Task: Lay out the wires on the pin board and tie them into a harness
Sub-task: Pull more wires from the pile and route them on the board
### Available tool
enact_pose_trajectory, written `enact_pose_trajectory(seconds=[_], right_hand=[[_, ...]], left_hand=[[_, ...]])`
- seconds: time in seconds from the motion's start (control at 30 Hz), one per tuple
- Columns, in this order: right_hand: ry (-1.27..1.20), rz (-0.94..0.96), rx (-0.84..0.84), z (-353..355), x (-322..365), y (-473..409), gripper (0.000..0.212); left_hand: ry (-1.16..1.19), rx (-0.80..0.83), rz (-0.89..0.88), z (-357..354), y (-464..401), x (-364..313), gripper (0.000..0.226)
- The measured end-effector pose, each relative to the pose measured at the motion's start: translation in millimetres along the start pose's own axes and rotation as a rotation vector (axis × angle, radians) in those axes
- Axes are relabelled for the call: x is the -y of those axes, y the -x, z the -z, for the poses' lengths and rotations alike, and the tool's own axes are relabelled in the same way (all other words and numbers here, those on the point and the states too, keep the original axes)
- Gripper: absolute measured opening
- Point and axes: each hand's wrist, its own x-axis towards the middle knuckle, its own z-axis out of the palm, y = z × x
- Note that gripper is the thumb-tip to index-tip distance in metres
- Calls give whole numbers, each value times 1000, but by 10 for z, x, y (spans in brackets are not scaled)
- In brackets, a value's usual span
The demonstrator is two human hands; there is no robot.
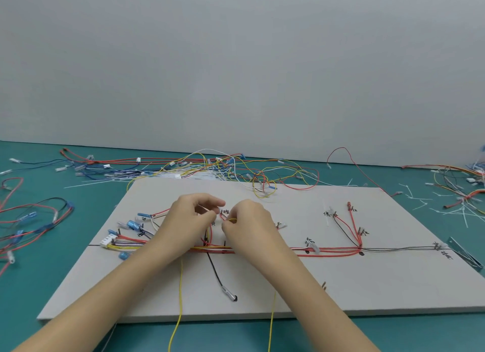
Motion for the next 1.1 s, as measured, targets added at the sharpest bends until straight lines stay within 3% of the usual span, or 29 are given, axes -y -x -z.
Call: enact_pose_trajectory(seconds=[0.27,0.47,0.57,0.93,1.1], right_hand=[[24,32,13,52,-64,278,36],[-12,26,-97,-13,-131,507,21],[30,19,-57,3,-187,583,22],[-317,-325,66,543,-715,874,13],[-361,-377,65,795,-941,909,11]], left_hand=[[-205,142,-268,-206,150,-120,27],[-192,285,-304,-261,165,-82,22],[-231,304,-304,-296,162,-65,11],[-265,287,-365,-335,173,-47,11],[-250,263,-378,-350,196,-59,8]])
